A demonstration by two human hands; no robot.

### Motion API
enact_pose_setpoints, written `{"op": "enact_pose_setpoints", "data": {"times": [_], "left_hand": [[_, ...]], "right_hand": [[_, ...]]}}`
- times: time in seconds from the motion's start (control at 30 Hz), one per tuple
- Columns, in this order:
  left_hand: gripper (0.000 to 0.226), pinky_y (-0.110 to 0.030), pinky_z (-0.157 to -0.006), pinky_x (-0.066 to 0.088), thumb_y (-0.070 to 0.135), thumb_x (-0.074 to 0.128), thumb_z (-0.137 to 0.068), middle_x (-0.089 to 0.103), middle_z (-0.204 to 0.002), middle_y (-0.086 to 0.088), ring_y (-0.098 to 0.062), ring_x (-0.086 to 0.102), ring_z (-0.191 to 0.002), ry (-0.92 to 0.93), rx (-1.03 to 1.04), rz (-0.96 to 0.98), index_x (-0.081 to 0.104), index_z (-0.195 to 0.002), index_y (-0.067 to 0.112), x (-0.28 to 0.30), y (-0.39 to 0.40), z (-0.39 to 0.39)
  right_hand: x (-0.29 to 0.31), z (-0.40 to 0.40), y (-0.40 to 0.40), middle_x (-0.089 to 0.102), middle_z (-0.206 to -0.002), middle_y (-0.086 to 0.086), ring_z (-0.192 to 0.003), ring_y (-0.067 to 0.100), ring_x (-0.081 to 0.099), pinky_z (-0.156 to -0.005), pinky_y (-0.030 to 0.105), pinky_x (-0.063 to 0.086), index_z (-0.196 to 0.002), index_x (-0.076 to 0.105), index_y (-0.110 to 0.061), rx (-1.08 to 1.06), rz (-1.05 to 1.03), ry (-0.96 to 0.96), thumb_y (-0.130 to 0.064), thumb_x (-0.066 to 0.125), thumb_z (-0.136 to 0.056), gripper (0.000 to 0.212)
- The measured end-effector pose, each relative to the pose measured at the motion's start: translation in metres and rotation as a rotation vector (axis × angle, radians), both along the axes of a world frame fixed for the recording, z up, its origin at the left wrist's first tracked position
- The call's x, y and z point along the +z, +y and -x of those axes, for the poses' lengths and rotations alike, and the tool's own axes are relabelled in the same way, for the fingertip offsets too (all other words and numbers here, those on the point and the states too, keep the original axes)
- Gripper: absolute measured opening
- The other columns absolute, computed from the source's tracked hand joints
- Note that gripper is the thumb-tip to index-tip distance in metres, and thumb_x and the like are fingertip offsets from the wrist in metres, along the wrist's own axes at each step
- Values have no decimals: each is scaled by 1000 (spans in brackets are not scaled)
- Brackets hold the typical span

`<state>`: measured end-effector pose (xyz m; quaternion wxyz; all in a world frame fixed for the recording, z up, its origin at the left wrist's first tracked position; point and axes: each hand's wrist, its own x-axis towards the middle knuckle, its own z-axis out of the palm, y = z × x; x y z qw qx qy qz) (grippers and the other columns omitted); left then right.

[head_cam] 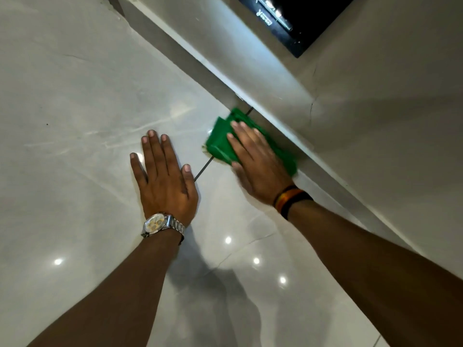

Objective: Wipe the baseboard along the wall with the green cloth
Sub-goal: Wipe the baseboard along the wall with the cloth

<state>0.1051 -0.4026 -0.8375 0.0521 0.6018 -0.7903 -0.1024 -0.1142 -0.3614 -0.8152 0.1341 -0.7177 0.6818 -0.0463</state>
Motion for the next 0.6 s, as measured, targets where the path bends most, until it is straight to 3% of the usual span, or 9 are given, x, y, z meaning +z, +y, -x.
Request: {"op": "enact_pose_setpoints", "data": {"times": [0.13,0.37,0.6], "left_hand": [[72,-58,-136,3,34,28,-110,2,-181,-19,-32,1,-169,-8,2,10,5,-171,3,-3,0,0],[72,-59,-136,3,34,30,-110,3,-181,-19,-32,2,-169,-6,-8,25,6,-171,3,-6,0,-2],[72,-60,-136,4,33,28,-110,3,-181,-20,-32,1,-169,10,-6,25,6,-171,2,-4,0,-2]], "right_hand": [[1,15,62,20,-174,16,-162,30,18,-134,47,13,-164,25,-6,-157,-60,19,-37,31,-108,64],[-8,-21,-21,30,-170,15,-158,30,29,-132,45,17,-161,33,-4,-127,42,-21,-27,40,-103,62],[6,55,120,20,-174,10,-163,20,8,-133,45,16,-165,18,-11,-90,-116,78,-36,30,-108,63]]}}
